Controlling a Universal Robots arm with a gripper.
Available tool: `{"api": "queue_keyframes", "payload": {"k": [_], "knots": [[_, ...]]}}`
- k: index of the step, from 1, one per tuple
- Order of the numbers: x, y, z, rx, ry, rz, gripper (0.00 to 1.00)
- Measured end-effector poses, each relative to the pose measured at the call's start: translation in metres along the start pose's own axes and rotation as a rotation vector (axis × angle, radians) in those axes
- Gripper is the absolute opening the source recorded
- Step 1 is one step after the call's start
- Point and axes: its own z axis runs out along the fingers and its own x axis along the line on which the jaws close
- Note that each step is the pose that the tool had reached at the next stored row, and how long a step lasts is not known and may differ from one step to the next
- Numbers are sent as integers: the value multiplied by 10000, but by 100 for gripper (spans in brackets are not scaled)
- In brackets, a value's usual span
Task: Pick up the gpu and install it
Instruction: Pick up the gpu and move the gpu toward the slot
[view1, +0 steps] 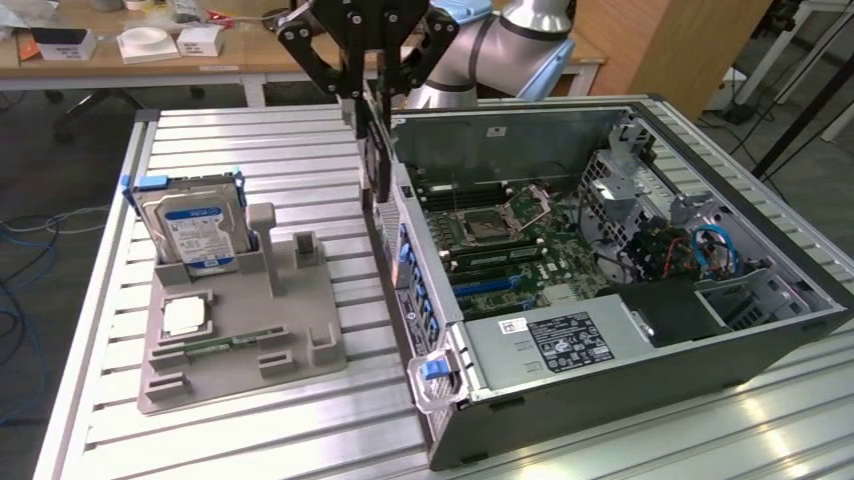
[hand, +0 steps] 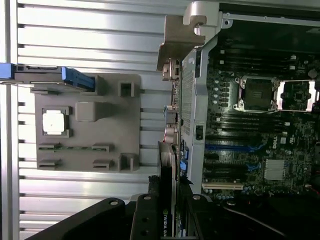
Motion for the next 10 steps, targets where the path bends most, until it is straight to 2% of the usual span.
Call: {"api": "queue_keyframes", "payload": {"k": [2,10], "knots": [[-86,4,3,-1,-1,-18,26],[-289,21,11,-2,-1,-50,26]]}}
